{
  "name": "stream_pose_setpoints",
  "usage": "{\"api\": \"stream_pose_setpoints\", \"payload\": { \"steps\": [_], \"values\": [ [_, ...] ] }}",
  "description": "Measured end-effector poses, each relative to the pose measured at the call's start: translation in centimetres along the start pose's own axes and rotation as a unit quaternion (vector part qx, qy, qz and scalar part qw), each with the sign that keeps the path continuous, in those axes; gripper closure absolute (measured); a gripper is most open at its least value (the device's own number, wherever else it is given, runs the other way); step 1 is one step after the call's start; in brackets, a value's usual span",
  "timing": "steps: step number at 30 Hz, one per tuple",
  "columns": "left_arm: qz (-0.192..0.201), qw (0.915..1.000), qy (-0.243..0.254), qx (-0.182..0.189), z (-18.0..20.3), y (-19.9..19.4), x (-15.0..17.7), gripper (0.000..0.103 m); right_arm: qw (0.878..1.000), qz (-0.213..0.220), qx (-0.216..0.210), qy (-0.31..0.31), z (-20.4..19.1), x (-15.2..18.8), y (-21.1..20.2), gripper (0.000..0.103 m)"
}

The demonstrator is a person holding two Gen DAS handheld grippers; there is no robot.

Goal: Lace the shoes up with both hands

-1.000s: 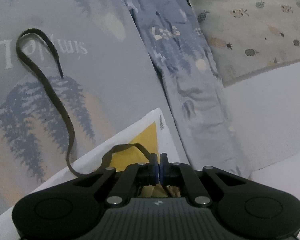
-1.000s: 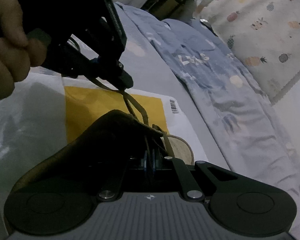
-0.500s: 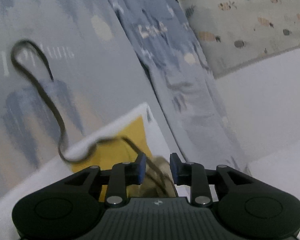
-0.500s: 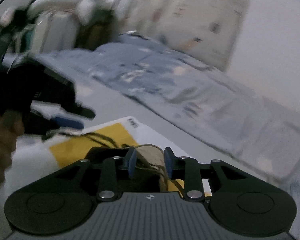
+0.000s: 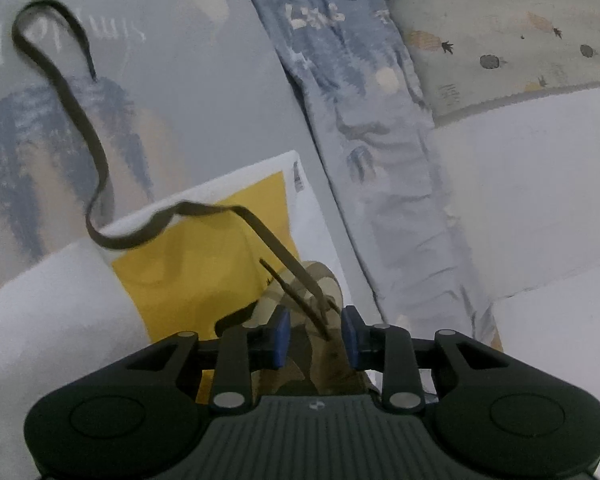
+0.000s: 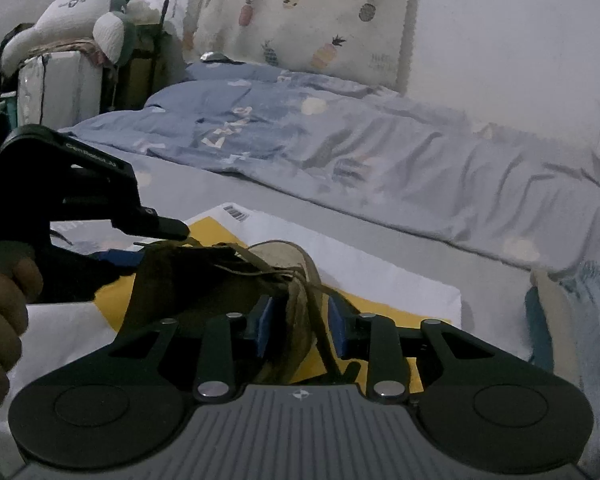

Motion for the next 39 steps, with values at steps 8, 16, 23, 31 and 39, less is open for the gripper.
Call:
{"api": "stream_pose_setpoints", "payload": {
  "steps": [8, 16, 23, 31, 39],
  "values": [
    [0.011, 0.9999, -0.002, 0.007, -0.2, 0.8, 0.2, 0.085, 1.000, 0.005, 0.003, 0.004, -0.5, 0.2, 0.7, 0.092],
    [0.030, 0.9992, 0.024, 0.005, 0.2, 0.0, -0.1, 0.103, 1.000, 0.007, 0.022, 0.002, -1.0, 0.5, 1.6, 0.094],
    [0.067, 0.9974, 0.024, -0.008, 0.1, -1.4, -2.0, 0.103, 0.999, 0.004, 0.034, 0.012, -0.9, 0.6, 1.8, 0.095],
    [0.120, 0.9924, 0.021, -0.018, -0.4, -4.4, -5.4, 0.103, 0.999, 0.000, 0.037, 0.021, -0.8, 0.5, 1.9, 0.095],
    [0.180, 0.9823, 0.019, -0.045, -1.7, -8.6, -8.6, 0.103, 0.999, -0.001, 0.038, 0.021, -0.8, 0.3, 2.0, 0.095]
  ]
}}
Point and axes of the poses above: each gripper's, at about its wrist camera, not at the fingertips, and y roughly the way its jaws point, z to its right, x to its underside, the point moved 8 cm from there along y, roughly the way its jaws point, and after that the axes turned 3 degrees about -x, right-handed, at the moved point
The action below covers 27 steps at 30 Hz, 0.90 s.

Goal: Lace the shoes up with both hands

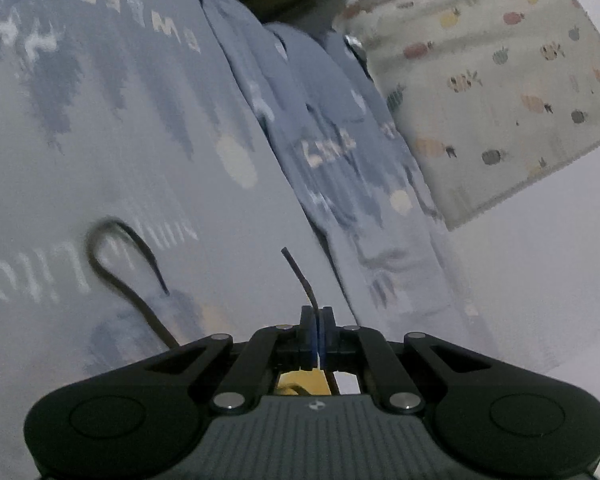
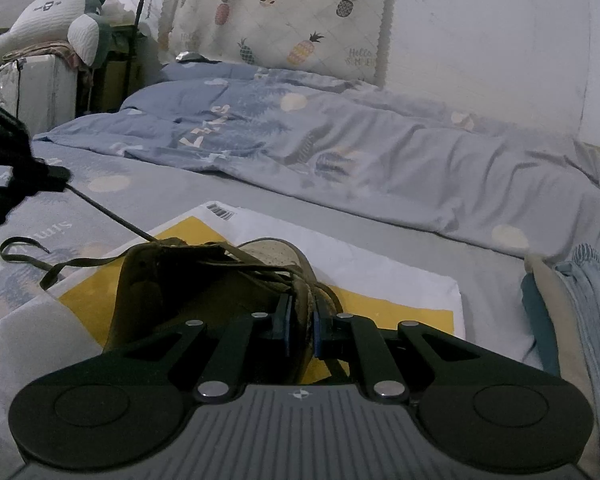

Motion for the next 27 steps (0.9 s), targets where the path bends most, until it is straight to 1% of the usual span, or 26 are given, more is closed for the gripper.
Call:
{"api": "stream_pose_setpoints", "payload": {
  "steps": [7, 12, 23, 27],
  "values": [
    [0.043, 0.9986, 0.013, -0.027, -1.3, -2.9, -2.6, 0.103, 1.000, -0.002, -0.001, 0.000, 0.1, -0.2, 0.2, 0.095],
    [0.066, 0.9964, 0.019, -0.049, -2.2, -5.0, -3.7, 0.103, 1.000, -0.002, 0.000, -0.003, 0.2, -0.3, 0.4, 0.095],
    [0.096, 0.9916, 0.027, -0.083, -3.6, -8.0, -5.5, 0.103, 1.000, -0.004, -0.002, -0.009, 0.5, -0.3, 0.9, 0.095],
    [0.097, 0.9903, 0.025, -0.096, -4.3, -8.7, -5.7, 0.103, 1.000, -0.005, -0.002, -0.009, 0.5, -0.3, 1.0, 0.095]
  ]
}}
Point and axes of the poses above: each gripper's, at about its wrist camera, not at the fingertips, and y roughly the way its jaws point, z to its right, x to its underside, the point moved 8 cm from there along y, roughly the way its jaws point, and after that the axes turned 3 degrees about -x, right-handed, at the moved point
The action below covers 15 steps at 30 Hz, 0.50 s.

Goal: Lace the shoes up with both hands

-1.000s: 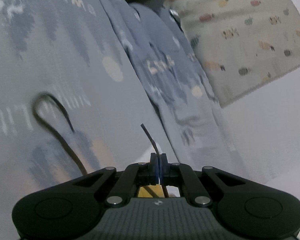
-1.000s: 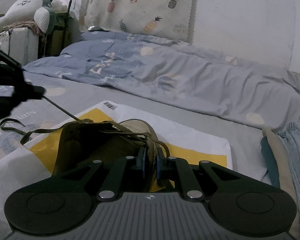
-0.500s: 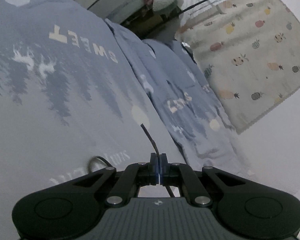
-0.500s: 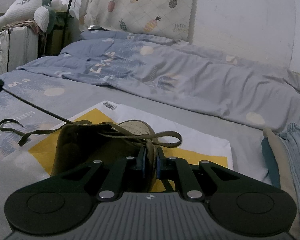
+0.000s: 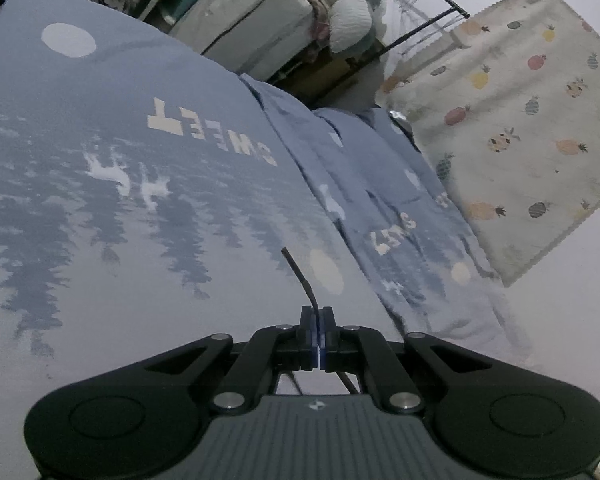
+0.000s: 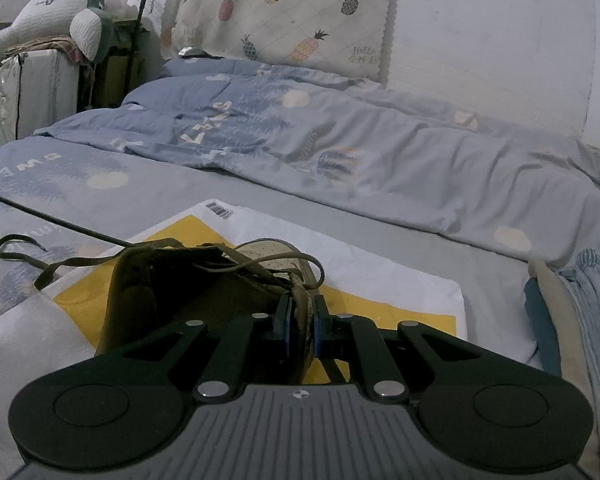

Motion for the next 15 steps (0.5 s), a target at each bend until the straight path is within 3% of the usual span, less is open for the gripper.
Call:
{"api": "stream_pose_setpoints", "payload": {
  "steps": [15],
  "values": [
    [0.017, 0.9991, 0.005, -0.038, -1.7, -1.2, -1.2, 0.103, 1.000, -0.003, -0.002, 0.002, -0.1, 0.0, 0.2, 0.095]
  ]
}}
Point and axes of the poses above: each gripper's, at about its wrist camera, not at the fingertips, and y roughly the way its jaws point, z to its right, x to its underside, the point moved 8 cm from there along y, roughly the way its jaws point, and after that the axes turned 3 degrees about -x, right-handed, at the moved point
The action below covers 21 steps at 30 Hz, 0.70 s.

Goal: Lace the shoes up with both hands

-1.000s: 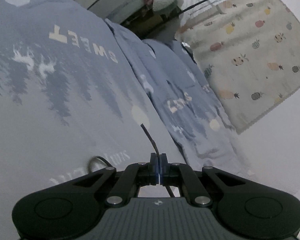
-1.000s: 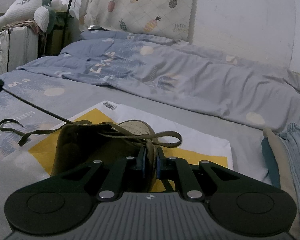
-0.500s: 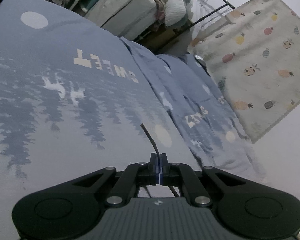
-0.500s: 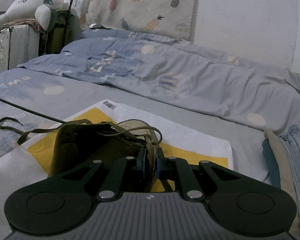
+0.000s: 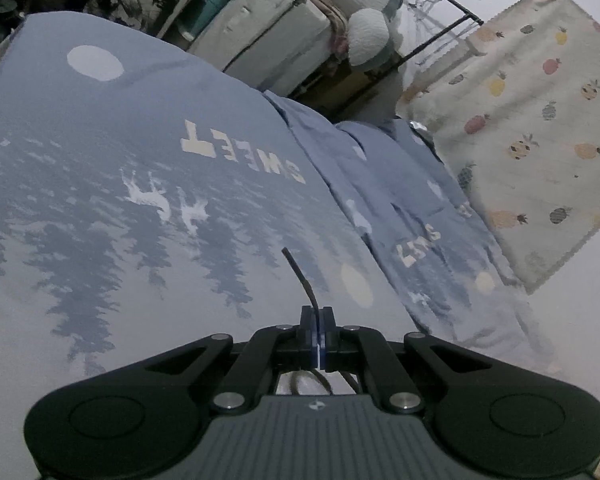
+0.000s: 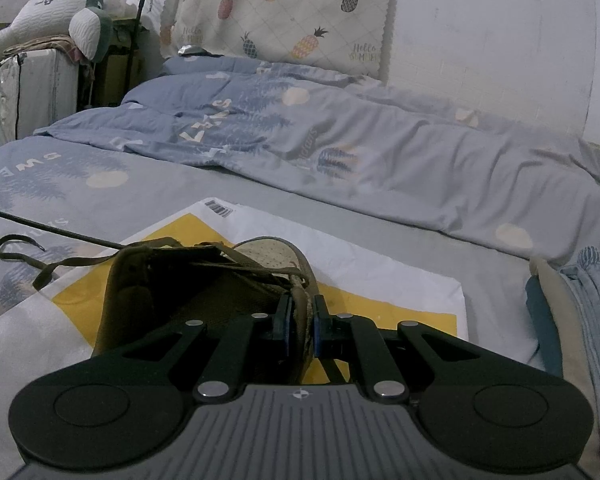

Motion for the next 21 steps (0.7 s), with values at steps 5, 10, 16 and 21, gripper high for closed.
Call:
{"api": "stream_pose_setpoints", "payload": {
  "steps": [5, 10, 16, 21],
  "values": [
    [-0.007, 0.9998, -0.007, -0.019, -0.9, -0.1, 0.0, 0.103, 1.000, -0.001, -0.001, -0.001, 0.0, 0.0, 0.0, 0.095],
    [-0.027, 0.9989, 0.013, -0.036, -1.3, 0.8, 0.5, 0.103, 1.000, -0.002, -0.001, -0.002, 0.1, 0.0, 0.1, 0.095],
    [-0.079, 0.9935, 0.027, -0.077, -2.3, 2.6, 2.3, 0.103, 1.000, -0.005, -0.002, -0.002, 0.2, 0.2, 0.4, 0.095],
    [-0.105, 0.9899, 0.039, -0.087, -2.5, 4.1, 2.9, 0.103, 1.000, -0.005, -0.003, -0.003, 0.2, 0.2, 0.4, 0.095]
  ]
}}
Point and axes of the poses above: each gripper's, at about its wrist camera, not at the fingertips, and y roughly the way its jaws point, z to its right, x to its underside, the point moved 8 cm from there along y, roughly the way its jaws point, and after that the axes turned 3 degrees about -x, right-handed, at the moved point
